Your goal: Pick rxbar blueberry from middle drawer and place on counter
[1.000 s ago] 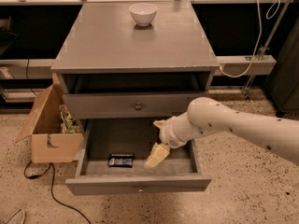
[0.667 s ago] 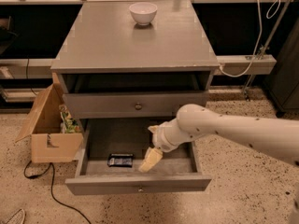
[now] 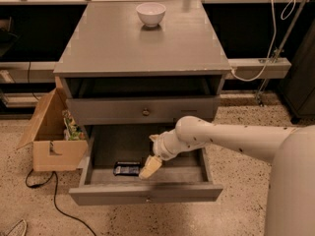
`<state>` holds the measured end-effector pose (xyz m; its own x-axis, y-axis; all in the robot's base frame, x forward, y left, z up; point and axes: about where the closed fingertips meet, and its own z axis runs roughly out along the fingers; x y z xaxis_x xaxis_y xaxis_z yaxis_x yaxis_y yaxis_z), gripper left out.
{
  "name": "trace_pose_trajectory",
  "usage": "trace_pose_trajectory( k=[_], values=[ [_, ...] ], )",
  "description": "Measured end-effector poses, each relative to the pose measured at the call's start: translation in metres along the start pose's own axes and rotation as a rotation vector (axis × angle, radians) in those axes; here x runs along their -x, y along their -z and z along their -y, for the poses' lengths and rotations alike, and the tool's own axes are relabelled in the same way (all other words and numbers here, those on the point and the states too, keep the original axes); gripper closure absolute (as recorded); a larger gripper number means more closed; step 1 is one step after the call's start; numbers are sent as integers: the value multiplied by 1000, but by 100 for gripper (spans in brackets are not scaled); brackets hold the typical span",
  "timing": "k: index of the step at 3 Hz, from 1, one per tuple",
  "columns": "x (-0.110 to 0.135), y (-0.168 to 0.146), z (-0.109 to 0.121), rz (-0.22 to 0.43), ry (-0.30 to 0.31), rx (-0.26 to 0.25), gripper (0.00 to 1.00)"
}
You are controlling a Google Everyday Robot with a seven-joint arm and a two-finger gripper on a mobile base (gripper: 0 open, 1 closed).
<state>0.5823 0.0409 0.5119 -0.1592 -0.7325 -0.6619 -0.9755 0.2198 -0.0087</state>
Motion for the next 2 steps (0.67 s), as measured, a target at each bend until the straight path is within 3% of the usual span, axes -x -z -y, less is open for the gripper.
trace_pose_trajectory(
  k=[2],
  values=[
    [-5, -16, 11, 5, -4, 7, 0]
  ],
)
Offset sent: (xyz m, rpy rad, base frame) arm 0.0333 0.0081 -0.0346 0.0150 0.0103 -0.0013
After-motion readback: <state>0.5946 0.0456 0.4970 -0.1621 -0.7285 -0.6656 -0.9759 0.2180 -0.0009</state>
